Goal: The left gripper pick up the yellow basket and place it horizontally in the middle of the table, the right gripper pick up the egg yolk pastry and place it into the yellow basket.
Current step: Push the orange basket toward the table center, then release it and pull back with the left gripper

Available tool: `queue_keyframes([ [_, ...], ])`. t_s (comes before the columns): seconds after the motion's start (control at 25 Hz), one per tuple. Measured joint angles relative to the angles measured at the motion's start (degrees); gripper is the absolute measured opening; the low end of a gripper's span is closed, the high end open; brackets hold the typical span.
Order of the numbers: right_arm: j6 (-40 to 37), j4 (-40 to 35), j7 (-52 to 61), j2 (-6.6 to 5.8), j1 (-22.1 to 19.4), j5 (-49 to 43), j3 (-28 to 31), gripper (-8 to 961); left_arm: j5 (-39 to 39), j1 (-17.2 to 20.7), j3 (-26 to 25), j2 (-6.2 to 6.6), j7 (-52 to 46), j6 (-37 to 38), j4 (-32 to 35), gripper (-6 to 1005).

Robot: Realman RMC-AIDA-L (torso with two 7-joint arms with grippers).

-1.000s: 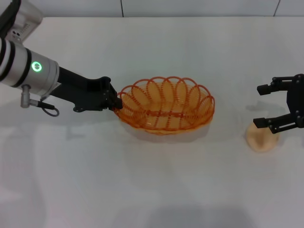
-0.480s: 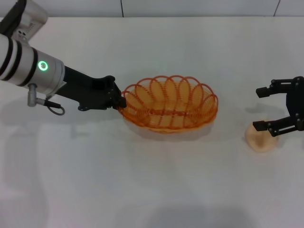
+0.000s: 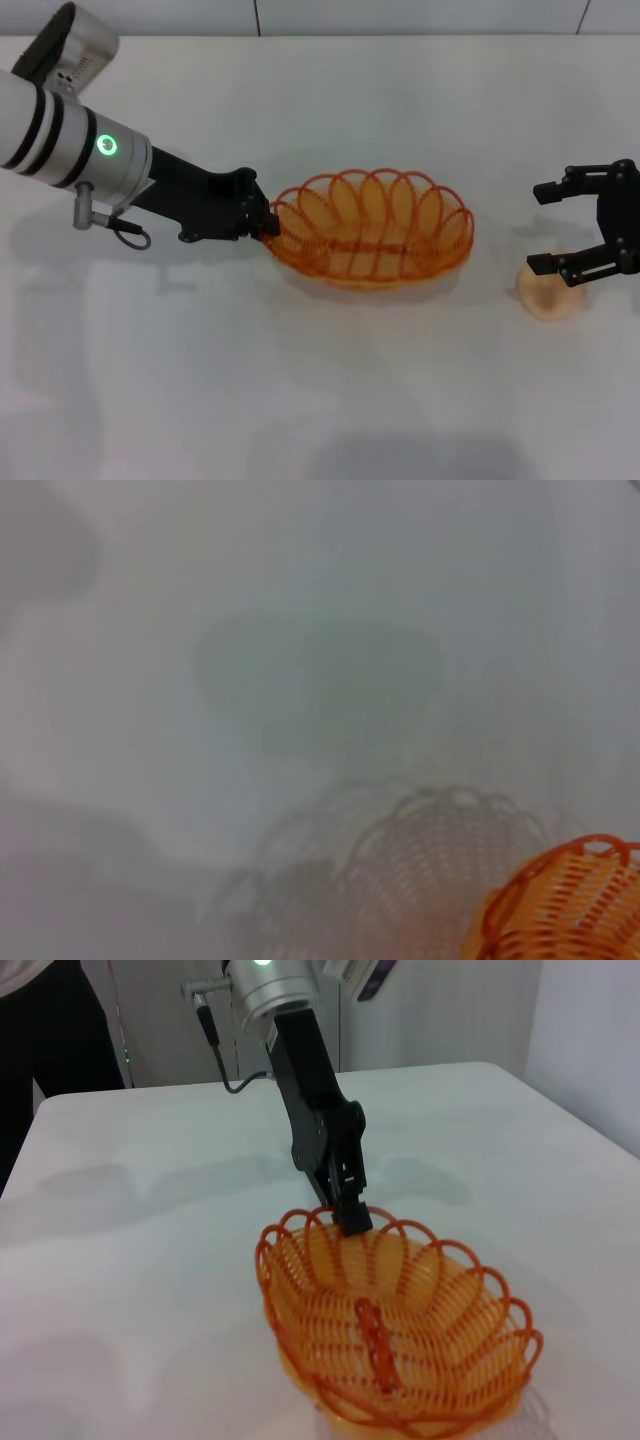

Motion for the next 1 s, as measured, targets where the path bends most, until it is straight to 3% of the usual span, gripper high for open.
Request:
queue_keyframes([
  [0.36, -0.04, -0.01, 0.0, 0.04, 0.08, 0.05, 0.01, 771, 0.16, -0.44, -0.24, 0.24, 0.01, -0.63, -0.94, 184],
  [0.8, 0.02, 0.0, 0.08, -0.11, -0.14, -0.01, 0.16, 765, 0.59, -0.4, 0.06, 0.72, 0.85, -0.21, -0.54, 642],
  [1.0, -0.07, 0.0, 0.48, -0.13, -0.05, -0.1, 0.18, 763, 0.52, -0.17, 0.09, 1.4, 2.24, 0.05, -0.05, 786],
])
